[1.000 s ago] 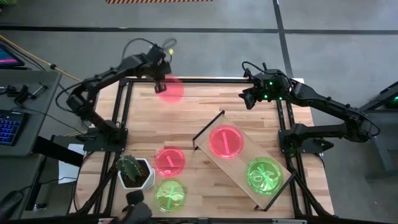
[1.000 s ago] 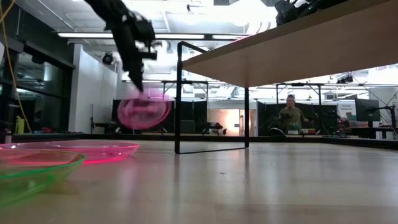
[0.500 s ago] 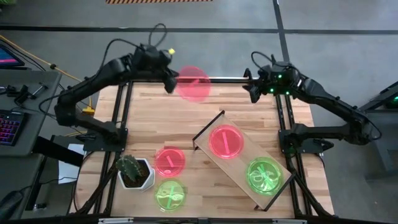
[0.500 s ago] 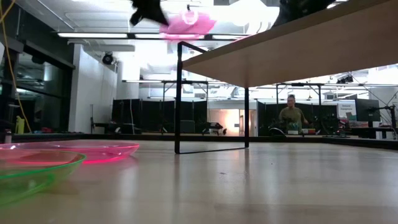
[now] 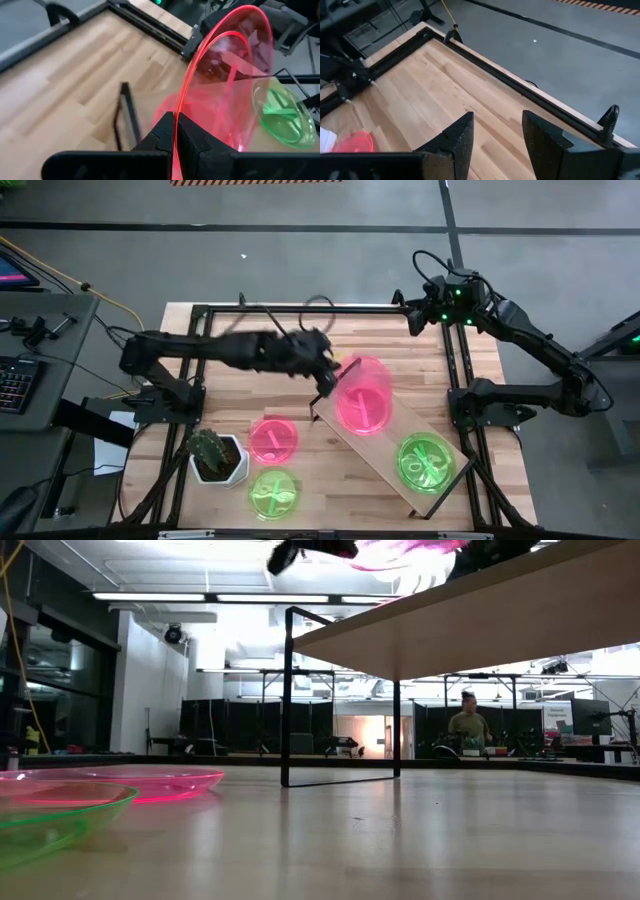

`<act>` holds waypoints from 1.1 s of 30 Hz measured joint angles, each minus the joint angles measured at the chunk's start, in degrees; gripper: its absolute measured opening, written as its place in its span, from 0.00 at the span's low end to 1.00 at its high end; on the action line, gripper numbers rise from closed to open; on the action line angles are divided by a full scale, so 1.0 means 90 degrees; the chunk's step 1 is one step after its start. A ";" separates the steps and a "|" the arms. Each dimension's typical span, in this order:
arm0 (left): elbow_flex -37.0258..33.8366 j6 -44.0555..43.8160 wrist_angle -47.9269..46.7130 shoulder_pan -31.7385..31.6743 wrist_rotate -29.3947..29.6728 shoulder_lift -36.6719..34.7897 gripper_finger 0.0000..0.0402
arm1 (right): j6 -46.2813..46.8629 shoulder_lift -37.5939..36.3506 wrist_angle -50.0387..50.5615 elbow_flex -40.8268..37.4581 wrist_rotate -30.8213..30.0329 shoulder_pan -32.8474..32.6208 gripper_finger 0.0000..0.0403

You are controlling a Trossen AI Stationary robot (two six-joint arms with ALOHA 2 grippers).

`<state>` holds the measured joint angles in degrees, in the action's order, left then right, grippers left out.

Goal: Place and stack plates onto a shelf
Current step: Stack the top pink plate on top of the pink plate on the shelf

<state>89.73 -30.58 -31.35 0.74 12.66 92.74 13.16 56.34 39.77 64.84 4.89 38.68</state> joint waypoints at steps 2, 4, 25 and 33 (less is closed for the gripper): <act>0.0001 -0.0322 0.0177 0.0145 0.0136 0.0252 0.00 | -0.0067 -0.0002 0.0030 0.0000 0.0000 0.0000 0.37; 0.0001 -0.0643 0.0324 0.0252 0.0174 0.0482 0.00 | -0.0071 -0.0002 0.0041 0.0000 0.0002 -0.0002 0.37; 0.0002 -0.0375 0.0369 0.0555 -0.0049 0.0961 0.00 | 0.0889 -0.0002 0.0034 -0.0007 0.0000 -0.0002 0.37; 0.0002 0.0686 0.0284 0.0545 0.0026 0.0961 0.02 | 0.1005 -0.0002 0.0048 -0.0007 0.0000 -0.0005 0.37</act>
<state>89.76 -24.40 -28.80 5.64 12.90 101.38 22.20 56.31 40.21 64.77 4.89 38.63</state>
